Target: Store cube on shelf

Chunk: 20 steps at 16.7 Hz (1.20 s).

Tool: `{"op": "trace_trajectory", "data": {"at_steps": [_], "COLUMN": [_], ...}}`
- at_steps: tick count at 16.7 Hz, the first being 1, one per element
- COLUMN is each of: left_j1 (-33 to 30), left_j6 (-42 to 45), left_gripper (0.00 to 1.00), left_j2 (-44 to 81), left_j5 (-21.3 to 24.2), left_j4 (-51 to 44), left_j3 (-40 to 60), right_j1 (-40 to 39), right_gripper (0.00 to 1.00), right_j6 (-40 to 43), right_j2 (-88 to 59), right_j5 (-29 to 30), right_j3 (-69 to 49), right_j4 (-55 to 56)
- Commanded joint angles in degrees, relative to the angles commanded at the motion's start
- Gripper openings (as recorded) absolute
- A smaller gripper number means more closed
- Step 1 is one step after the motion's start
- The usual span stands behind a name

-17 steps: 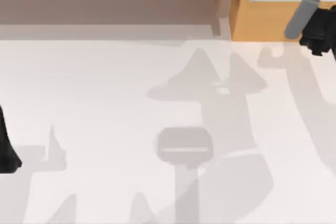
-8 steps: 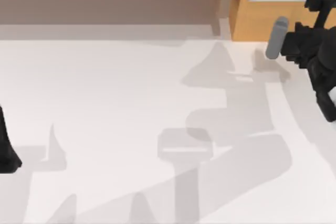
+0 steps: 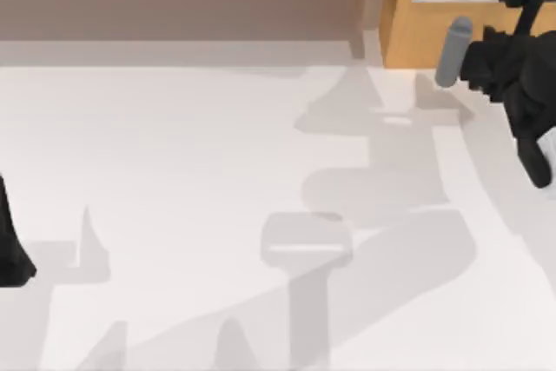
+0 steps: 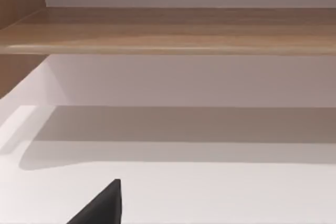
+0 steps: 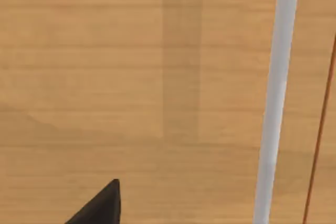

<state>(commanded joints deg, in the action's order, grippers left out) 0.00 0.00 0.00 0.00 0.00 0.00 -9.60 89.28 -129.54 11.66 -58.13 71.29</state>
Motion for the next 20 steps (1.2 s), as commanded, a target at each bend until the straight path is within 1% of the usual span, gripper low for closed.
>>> {"op": "trace_trajectory", "data": {"at_steps": [3, 6, 19, 20], "left_j1": [0.0, 0.0, 0.0, 0.0], "left_j6": [0.0, 0.0, 0.0, 0.0], "left_gripper": [1.0, 1.0, 1.0, 1.0], "left_j2": [0.0, 0.0, 0.0, 0.0], "left_j5": [0.0, 0.0, 0.0, 0.0], "left_j4": [0.0, 0.0, 0.0, 0.0], "left_j3": [0.0, 0.0, 0.0, 0.0], "right_j1": [0.2, 0.2, 0.2, 0.2], "right_gripper": [1.0, 1.0, 0.02, 0.0], "right_j6": [0.0, 0.0, 0.0, 0.0], "right_j2": [-1.2, -1.2, -1.2, -1.2], "right_j5": [-0.2, -0.2, -0.2, -0.2], "right_j3": [-2.6, -2.7, -2.7, -2.7], "right_j4": [-1.4, -1.4, -1.4, -1.4]}}
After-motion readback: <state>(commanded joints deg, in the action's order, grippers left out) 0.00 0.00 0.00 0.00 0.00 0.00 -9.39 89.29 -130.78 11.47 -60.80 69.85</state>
